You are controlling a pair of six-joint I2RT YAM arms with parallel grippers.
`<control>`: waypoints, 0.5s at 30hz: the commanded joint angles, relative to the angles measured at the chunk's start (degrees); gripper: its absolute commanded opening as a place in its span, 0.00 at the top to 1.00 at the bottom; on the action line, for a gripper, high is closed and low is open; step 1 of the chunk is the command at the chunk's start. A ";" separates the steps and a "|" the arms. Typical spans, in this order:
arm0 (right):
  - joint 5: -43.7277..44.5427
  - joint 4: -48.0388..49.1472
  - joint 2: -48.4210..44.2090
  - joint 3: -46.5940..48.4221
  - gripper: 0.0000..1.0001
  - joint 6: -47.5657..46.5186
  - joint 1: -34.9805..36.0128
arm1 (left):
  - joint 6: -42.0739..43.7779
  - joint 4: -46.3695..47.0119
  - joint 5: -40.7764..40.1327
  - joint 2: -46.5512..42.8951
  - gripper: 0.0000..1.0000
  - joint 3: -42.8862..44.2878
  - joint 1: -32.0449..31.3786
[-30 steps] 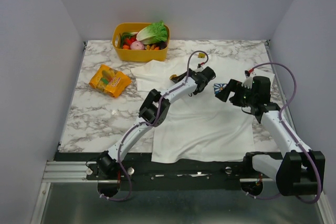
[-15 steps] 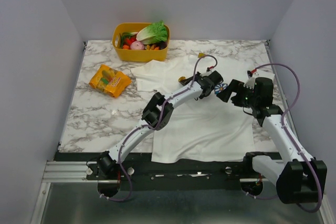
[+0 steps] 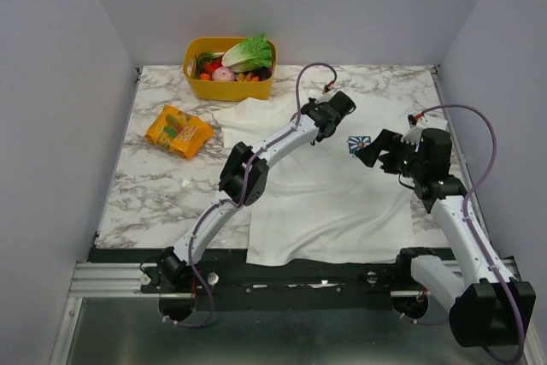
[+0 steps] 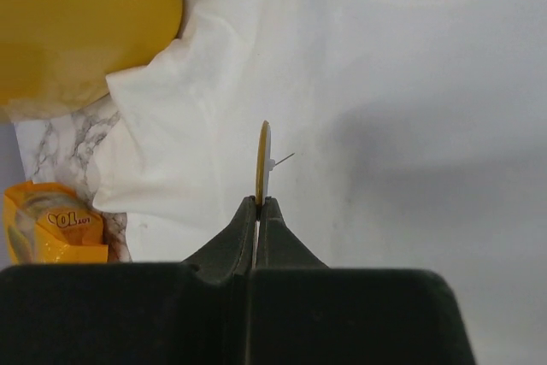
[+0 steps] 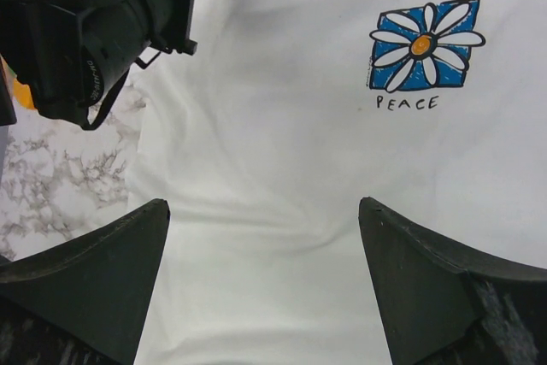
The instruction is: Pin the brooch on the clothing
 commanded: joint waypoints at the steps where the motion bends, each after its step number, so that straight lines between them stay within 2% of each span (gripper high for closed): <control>1: 0.94 -2.04 1.21 0.87 0.00 0.13 -0.31 | -6.38 -6.38 -2.63 -1.68 1.00 1.31 0.99; 8: 0.59 -1.69 3.32 1.04 0.00 -0.13 -0.23 | -14.38 -13.94 -0.69 1.13 1.00 1.05 2.31; 15: 0.24 -1.77 2.98 0.96 0.00 -0.40 -0.31 | -17.47 -14.39 0.19 2.98 1.00 3.41 2.40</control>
